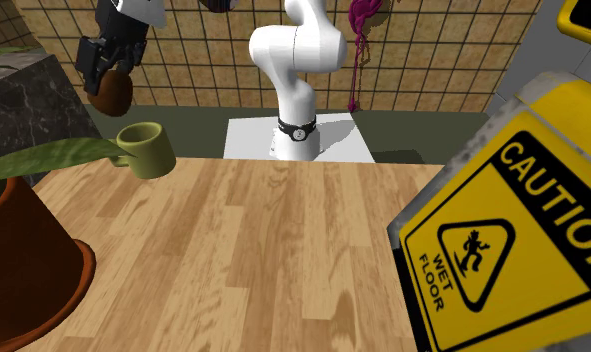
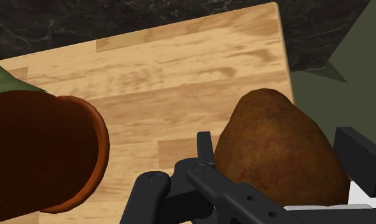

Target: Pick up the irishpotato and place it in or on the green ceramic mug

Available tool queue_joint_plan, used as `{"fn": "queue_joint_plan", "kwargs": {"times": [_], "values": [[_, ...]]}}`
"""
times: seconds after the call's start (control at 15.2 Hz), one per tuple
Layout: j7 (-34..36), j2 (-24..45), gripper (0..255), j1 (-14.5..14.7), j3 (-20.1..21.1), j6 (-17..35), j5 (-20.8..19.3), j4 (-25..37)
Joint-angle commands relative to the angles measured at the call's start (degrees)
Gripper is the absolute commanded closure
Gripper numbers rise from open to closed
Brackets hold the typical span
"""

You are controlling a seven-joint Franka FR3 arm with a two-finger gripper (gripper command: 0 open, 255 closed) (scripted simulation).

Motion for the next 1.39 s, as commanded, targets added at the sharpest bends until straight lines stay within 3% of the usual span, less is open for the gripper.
{"fn": "queue_joint_plan", "kwargs": {"times": [0.0,0.59,1.12,1.19,1.32], "values": [[0.87,0.33,255,-0.33,-0.61,1.24,-1.09,-1.09],[6.19,4.60,255,-1.52,-4.81,8.67,-7.87,-5.11],[6.16,4.65,255,-1.61,-4.74,8.74,-7.81,-5.12],[6.13,4.63,0,-1.61,-4.73,8.71,-7.78,-5.11],[5.94,4.48,0,-1.76,-4.86,8.74,-7.87,-5.18]]}}
